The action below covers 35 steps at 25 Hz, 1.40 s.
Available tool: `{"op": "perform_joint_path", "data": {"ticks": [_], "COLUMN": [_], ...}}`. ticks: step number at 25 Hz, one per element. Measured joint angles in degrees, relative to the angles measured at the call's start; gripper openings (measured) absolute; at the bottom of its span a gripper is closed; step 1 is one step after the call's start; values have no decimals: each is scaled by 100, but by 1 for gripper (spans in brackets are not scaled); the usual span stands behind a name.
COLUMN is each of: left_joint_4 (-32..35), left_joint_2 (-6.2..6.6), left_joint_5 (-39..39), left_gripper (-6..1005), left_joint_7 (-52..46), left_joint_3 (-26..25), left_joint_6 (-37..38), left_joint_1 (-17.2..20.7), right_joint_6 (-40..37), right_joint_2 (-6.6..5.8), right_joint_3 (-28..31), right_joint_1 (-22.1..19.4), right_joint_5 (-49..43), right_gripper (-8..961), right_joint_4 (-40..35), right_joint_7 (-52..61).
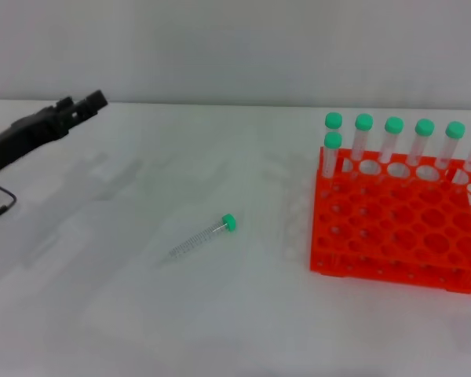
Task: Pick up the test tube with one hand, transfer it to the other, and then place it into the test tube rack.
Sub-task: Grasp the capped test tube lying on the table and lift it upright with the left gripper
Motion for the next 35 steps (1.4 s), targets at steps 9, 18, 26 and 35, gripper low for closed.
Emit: {"op": "perform_joint_path", "data": {"ticks": [9,18,26,35], "left_joint_4": [-557,-2412,-2607,-2579], "left_joint_2": [649,-54,-453,-766], "left_joint_5": [1171,1899,3315,3920], "left_gripper": [880,879,876,874], "left_joint_7": [-1560,-2032,-1891,-1442], "left_joint_3": [1421,2265,2282,2295], "left_joint_6": [414,1074,1015,494], "left_joint_1": [-989,-1904,-2483,-2713], "right_joint_6": [-10,-13,-151,-212], "right_joint_2": [-8,-14,-14,-5], "right_joint_3": [23,25,25,25], "right_joint_1": [64,74,76,74], "right_joint_5": [35,46,47,51], "right_gripper": [830,829,828,827], "right_joint_4": [-32,-54,-32,-12], "right_joint_7": [0,0,0,0]}}
